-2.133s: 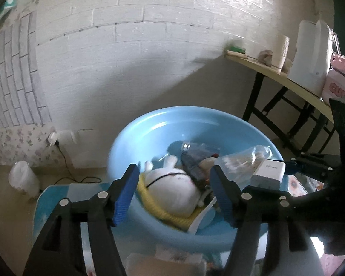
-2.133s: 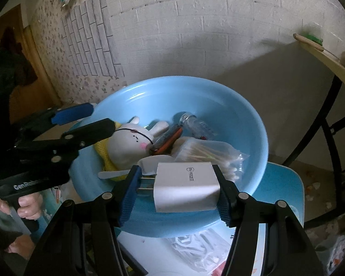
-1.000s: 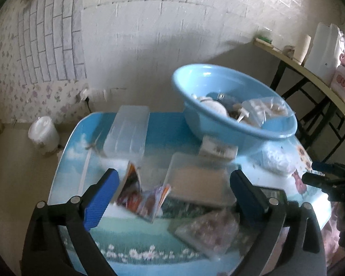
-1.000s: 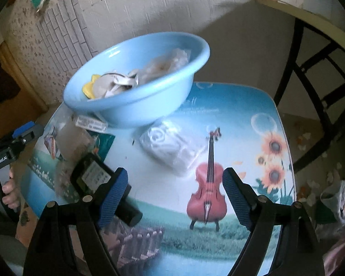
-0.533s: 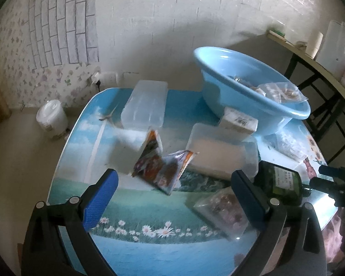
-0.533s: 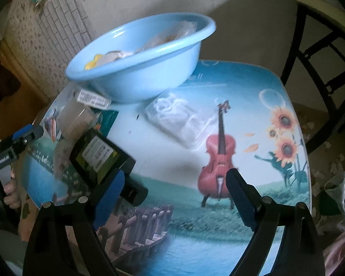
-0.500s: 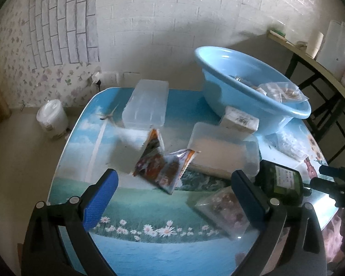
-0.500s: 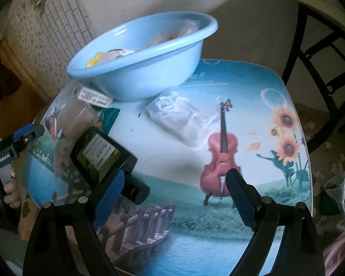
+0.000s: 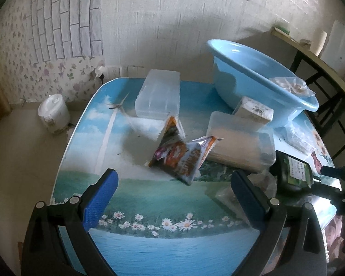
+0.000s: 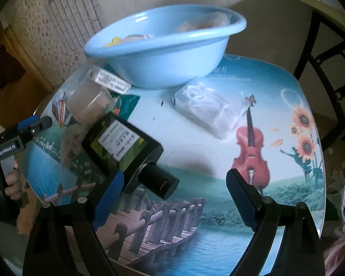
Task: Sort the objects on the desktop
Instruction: 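Grasp the snack bag with the left tool while the right tool grasps the dark green bottle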
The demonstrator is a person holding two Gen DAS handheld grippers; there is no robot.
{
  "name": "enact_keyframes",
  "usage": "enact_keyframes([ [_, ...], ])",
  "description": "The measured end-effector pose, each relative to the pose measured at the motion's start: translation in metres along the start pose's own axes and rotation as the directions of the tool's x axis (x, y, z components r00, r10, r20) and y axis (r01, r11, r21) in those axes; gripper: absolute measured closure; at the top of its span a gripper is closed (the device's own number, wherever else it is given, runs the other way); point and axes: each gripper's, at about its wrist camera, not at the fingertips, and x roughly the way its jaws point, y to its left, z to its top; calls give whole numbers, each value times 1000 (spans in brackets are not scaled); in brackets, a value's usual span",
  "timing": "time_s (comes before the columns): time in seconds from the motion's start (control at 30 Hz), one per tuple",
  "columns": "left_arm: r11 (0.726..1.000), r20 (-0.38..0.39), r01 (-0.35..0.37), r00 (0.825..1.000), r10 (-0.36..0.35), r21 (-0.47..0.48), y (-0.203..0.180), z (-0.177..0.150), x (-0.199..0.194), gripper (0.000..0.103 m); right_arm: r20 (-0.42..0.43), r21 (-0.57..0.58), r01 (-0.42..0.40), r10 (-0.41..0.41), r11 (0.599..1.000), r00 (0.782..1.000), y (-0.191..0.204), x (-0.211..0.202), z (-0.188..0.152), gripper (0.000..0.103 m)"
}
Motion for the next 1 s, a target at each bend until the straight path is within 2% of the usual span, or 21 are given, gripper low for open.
enact_keyframes([
  [0.3,1000,-14,6,1000,-6,-24,11,2,13,3,-16,-17,29,-29,999,999,0,-2,2,8],
  [0.47,1000,-20,7,1000,-7,-2,8,11,25,3,-32,-72,14,-17,997,999,12,-3,-1,8],
  [0.6,999,-31,8,999,-7,34,2,18,36,3,-59,-87,37,-42,996,997,17,8,0,8],
  [0.73,998,-28,6,1000,-4,56,-1,21,42,3,-55,-52,44,-47,998,997,6,12,2,8],
  [0.83,999,-49,10,999,-8,43,-2,19,44,3,-40,58,91,-89,994,995,-19,9,1,7],
  [0.9,999,-54,18,998,-15,51,-4,18,44,3,-42,80,101,-98,992,994,-29,6,-1,8],
  [1.0,996,-34,15,999,-12,90,-9,19,44,4,-15,119,87,-85,989,996,-39,2,2,8],
])
